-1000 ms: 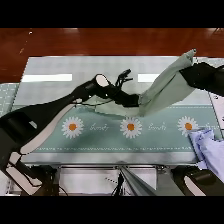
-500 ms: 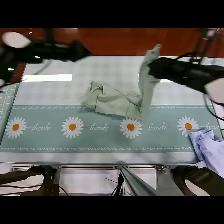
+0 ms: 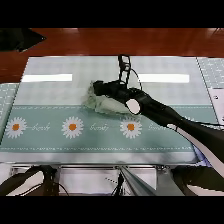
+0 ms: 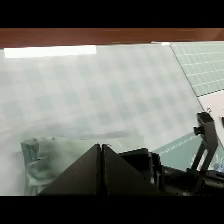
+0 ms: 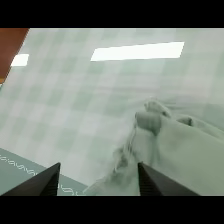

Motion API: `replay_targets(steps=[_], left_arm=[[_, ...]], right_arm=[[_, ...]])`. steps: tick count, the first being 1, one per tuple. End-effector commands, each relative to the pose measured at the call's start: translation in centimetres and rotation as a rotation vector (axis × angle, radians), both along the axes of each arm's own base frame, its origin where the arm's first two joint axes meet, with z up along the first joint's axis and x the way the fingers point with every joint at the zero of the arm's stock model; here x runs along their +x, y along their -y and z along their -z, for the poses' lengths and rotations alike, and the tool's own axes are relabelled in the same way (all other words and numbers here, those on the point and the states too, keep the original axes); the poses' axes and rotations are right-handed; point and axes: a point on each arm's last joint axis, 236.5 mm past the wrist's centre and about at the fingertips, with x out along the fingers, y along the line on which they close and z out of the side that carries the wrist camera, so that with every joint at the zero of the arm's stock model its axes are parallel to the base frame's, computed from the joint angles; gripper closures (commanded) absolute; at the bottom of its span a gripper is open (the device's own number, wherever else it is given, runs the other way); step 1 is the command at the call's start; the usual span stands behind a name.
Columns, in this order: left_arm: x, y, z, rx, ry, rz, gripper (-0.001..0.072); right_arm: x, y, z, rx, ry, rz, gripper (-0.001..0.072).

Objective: Fold the shirts.

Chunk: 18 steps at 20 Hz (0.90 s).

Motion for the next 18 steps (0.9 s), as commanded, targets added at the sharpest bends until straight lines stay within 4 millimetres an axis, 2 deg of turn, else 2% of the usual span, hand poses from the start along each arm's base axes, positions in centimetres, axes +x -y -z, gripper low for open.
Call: replay_targets(steps=[1,3,4,6,7,8,9,10,11,13,16,18], left_arm=[[-1.0,0.9,0.9,0.027,-0.023,0.031,0.0686],[-1.1,0.9,2.3,0.032,-0.054,0.033,0.0686],[-1.1,0.7,3.3,0.04,-0.075,0.028,0.0686],[-1.2,-0.2,5.4,0.088,-0.114,0.012,0.0686],[-1.2,-0.7,6.2,0.117,-0.128,0.004,0.0686],[-1.2,-1.1,6.7,0.141,-0.135,-0.001,0.0686],[-1.2,-1.3,6.9,0.154,-0.137,-0.005,0.0686],[-1.2,-1.3,6.9,0.154,-0.138,-0.005,0.0686],[-1.2,-1.3,6.9,0.154,-0.138,-0.005,0.0685],[-1.2,-1.3,6.9,0.154,-0.138,-0.005,0.0684],[-1.4,-1.2,7.0,0.153,-0.146,0.0,0.0684],[-1.7,-1.1,7.2,0.149,-0.161,0.006,0.0684]], right_arm=[[-0.8,1.1,0.5,-0.155,0.043,-0.088,0.016],[-0.4,8.2,-0.2,-0.359,0.009,-0.091,0.0161],[-0.3,12.9,-0.4,-0.466,-0.03,-0.059,0.016],[-0.8,24.4,-0.9,-0.695,-0.148,0.071,0.0161],[-1.9,30.6,-0.8,-0.782,-0.245,0.164,0.0163],[-3.3,35.3,-0.4,-0.815,-0.349,0.247,0.0165],[-5.0,38.8,0.8,-0.788,-0.456,0.316,0.0164],[-6.4,40.2,2.3,-0.716,-0.538,0.342,0.0161],[-7.5,39.9,4.2,-0.608,-0.604,0.315,0.0161],[-8.3,36.1,7.2,-0.354,-0.661,0.236,0.0156],[-6.7,30.2,10.0,-0.04,-0.678,0.221,0.0152],[-6.0,26.4,11.6,0.054,-0.699,0.174,0.0152]])
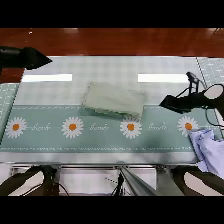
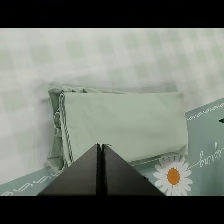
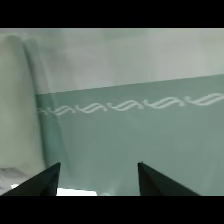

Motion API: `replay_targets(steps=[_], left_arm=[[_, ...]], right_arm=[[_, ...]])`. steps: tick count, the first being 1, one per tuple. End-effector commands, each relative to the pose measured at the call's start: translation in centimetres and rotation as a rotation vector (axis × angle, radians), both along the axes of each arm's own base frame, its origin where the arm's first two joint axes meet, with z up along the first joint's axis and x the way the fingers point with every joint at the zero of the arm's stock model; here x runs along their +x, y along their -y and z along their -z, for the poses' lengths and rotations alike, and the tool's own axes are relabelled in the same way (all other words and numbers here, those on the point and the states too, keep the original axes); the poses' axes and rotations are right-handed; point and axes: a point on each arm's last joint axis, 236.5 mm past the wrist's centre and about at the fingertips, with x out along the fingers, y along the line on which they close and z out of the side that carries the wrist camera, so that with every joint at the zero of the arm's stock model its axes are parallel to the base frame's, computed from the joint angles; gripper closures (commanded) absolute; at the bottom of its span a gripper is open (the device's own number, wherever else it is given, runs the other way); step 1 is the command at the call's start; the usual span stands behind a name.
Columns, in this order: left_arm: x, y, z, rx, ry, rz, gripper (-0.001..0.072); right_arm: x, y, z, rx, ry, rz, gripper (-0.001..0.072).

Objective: Fold the shirts.

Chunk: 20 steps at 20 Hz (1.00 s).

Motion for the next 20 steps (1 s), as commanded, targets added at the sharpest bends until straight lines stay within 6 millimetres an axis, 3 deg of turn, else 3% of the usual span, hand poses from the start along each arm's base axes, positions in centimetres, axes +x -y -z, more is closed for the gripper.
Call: replay_targets(steps=[1,4,6,7,9,10,11,13,15,18,20], left_arm=[[-0.4,0.1,0.3,-0.007,-0.028,-0.003,0.0684],[-0.4,0.1,0.3,-0.009,-0.031,-0.006,0.0684],[-0.4,0.1,0.3,-0.009,-0.031,-0.006,0.0684],[-0.4,0.1,0.3,-0.009,-0.031,-0.006,0.0684],[-0.4,0.1,0.3,-0.009,-0.03,-0.006,0.0684],[-0.3,0.1,0.3,-0.009,-0.03,-0.007,0.0684],[-0.3,0.0,0.3,-0.009,-0.029,-0.008,0.0684],[0.1,0.0,0.7,-0.011,-0.037,-0.011,0.0684],[0.6,0.0,1.9,-0.015,-0.067,-0.011,0.0684],[1.4,0.1,3.8,-0.024,-0.117,-0.005,0.0684],[1.8,0.2,5.1,-0.028,-0.148,-0.002,0.0684]], right_arm=[[1.3,-6.6,1.9,0.262,-0.003,0.045,0.0152],[1.7,-11.3,4.4,0.285,-0.007,0.034,0.0152],[2.4,-12.6,5.2,0.273,0.014,0.066,0.0184],[2.9,-12.7,5.2,0.263,0.035,0.074,0.0293],[3.8,-12.5,4.0,0.258,0.082,0.014,0.0615],[4.1,-12.5,2.6,0.273,0.105,-0.048,0.0677],[4.4,-12.0,0.6,0.281,0.131,-0.109,0.0677],[5.0,-9.7,-4.4,0.262,0.19,-0.186,0.0677],[5.5,-5.8,-10.0,0.227,0.234,-0.144,0.0677],[4.6,2.4,-17.9,0.106,0.341,0.016,0.0677],[2.5,8.2,-21.3,0.056,0.359,0.211,0.0677]])
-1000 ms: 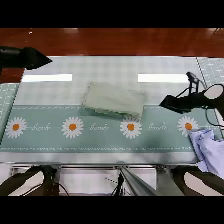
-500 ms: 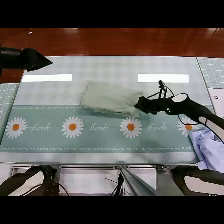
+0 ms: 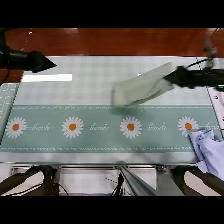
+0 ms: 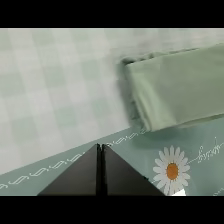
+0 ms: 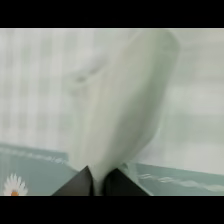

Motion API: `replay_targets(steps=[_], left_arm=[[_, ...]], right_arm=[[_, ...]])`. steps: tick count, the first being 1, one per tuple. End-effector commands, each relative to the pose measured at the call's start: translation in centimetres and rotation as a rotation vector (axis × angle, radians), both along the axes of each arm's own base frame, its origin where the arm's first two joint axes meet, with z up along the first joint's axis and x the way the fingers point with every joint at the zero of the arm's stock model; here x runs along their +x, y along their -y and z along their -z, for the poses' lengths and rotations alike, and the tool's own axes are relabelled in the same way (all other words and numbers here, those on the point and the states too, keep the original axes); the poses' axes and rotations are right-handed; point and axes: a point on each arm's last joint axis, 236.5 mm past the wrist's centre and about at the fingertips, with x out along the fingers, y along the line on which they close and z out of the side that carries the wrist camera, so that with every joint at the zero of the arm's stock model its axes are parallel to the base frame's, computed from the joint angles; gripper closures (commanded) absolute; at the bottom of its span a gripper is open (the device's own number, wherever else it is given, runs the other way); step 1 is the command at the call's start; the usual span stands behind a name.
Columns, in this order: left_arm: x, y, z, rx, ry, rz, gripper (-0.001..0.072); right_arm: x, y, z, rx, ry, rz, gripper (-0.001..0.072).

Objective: Fold the shirts.

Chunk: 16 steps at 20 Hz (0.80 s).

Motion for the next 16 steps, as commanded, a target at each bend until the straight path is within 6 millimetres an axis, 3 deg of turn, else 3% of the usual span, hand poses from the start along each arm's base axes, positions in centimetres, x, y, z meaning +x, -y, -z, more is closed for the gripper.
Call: replay_targets(steps=[1,3,5,8,11,13,16], left_arm=[[0.9,0.2,2.1,-0.008,-0.049,0.002,0.0684],[1.8,0.1,3.1,-0.009,-0.054,-0.009,0.0684],[2.8,0.0,4.0,-0.007,-0.052,-0.021,0.0684],[3.5,-0.2,5.7,0.01,-0.059,-0.002,0.0684],[4.0,-0.2,7.8,0.009,-0.1,0.002,0.0684],[4.2,-0.3,9.1,0.006,-0.131,0.003,0.0684],[4.4,-0.3,10.6,0.014,-0.148,0.023,0.0684]], right_arm=[[-5.1,9.2,-5.9,-0.052,-0.019,0.284,0.0678],[-8.9,12.7,-6.5,-0.052,-0.072,0.401,0.0678],[-13.5,15.7,-5.1,-0.095,-0.203,0.501,0.0678],[-22.5,19.9,-2.3,-0.23,-0.49,0.682,0.0678],[-31.1,23.9,-2.4,-0.421,-0.694,0.923,0.0678],[-35.1,25.0,-3.2,-0.496,-0.784,1.059,0.0677],[-37.4,25.4,-3.7,-0.547,-0.857,1.111,0.0677]])
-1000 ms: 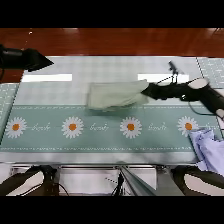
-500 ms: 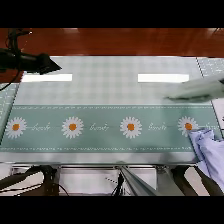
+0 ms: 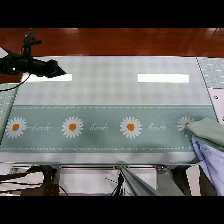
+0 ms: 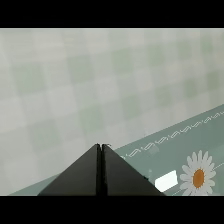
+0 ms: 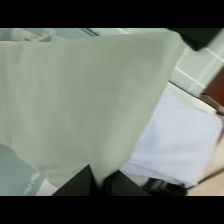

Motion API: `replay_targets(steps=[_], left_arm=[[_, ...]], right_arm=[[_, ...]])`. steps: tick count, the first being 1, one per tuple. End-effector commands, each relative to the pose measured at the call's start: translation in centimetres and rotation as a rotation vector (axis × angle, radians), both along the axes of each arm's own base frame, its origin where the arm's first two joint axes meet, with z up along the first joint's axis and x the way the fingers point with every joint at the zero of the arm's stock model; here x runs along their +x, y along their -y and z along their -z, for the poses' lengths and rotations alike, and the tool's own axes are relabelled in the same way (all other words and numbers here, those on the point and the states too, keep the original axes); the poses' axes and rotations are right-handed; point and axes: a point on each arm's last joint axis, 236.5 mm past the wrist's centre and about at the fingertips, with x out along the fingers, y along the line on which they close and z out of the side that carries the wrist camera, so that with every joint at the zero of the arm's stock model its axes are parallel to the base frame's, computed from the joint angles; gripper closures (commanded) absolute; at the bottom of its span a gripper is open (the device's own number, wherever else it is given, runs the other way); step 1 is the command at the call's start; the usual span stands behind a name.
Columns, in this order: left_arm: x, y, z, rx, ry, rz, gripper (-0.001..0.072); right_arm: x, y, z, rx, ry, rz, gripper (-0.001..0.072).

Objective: Fold the shirts.

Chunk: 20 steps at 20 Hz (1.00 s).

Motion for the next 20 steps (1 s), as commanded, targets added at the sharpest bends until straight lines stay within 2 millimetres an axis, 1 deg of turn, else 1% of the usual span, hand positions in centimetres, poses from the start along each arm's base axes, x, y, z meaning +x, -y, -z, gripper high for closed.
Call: replay_targets(steps=[1,2,3,4,5,6,8,9,10,11,12,14,15,16,17,19,20], left_arm=[[0.3,0.0,1.7,0.007,-0.021,0.017,0.0683],[0.3,-0.1,1.7,0.007,-0.021,0.016,0.0681],[0.3,-0.1,1.7,0.007,-0.021,0.016,0.0659],[0.3,-0.1,1.7,0.007,-0.021,0.016,0.0653],[0.3,-0.1,1.7,0.007,-0.021,0.016,0.0653],[0.3,-0.1,1.7,0.006,-0.021,0.016,0.0653],[0.0,0.1,1.5,-0.002,-0.029,0.022,0.0643],[-0.4,0.5,1.1,-0.019,-0.035,0.032,0.0643],[-0.7,1.0,0.6,-0.041,-0.038,0.041,0.0595],[-1.0,1.3,-0.1,-0.055,-0.033,0.05,0.0532],[-1.2,1.4,-0.8,-0.056,-0.023,0.059,0.0523],[-1.8,1.5,-3.1,-0.044,0.022,0.076,0.0523],[-2.0,1.5,-4.6,-0.029,0.061,0.08,0.0524],[-2.3,1.3,-5.8,0.015,0.1,0.089,0.0524],[-2.7,0.8,-6.6,0.099,0.134,0.1,0.0526],[-3.4,-1.7,-7.1,0.374,0.159,0.071,0.0526],[-3.8,-2.7,-7.2,0.501,0.169,0.073,0.0525]], right_arm=[[-5.4,1.0,-1.0,-0.071,-0.158,0.144,0.0676],[-5.6,1.1,-1.0,-0.077,-0.167,0.145,0.0675],[-5.8,1.3,-1.1,-0.084,-0.178,0.145,0.063],[-6.1,1.4,-1.2,-0.093,-0.19,0.15,0.0457],[-6.1,1.4,-1.2,-0.093,-0.19,0.15,0.0255],[-6.1,1.4,-1.2,-0.09,-0.191,0.139,0.0162],[-5.9,1.7,-1.3,-0.104,-0.186,0.132,0.0151],[-5.1,2.1,-1.4,-0.12,-0.154,0.116,0.0152],[-3.1,2.5,-1.3,-0.13,-0.078,0.075,0.0154],[-0.5,2.7,-1.4,-0.139,0.016,0.018,0.0154],[2.5,2.6,-1.8,-0.148,0.125,-0.062,0.0154],[8.8,1.1,-3.2,-0.125,0.348,-0.223,0.0154],[10.8,-0.1,-3.2,-0.09,0.396,-0.288,0.0153],[12.4,-1.3,-2.8,-0.051,0.402,-0.359,0.0153],[13.5,-2.4,-2.0,-0.022,0.374,-0.429,0.0153],[15.9,-5.0,-0.2,0.018,0.284,-0.605,0.0153],[17.3,-6.5,0.8,0.025,0.23,-0.704,0.0153]])
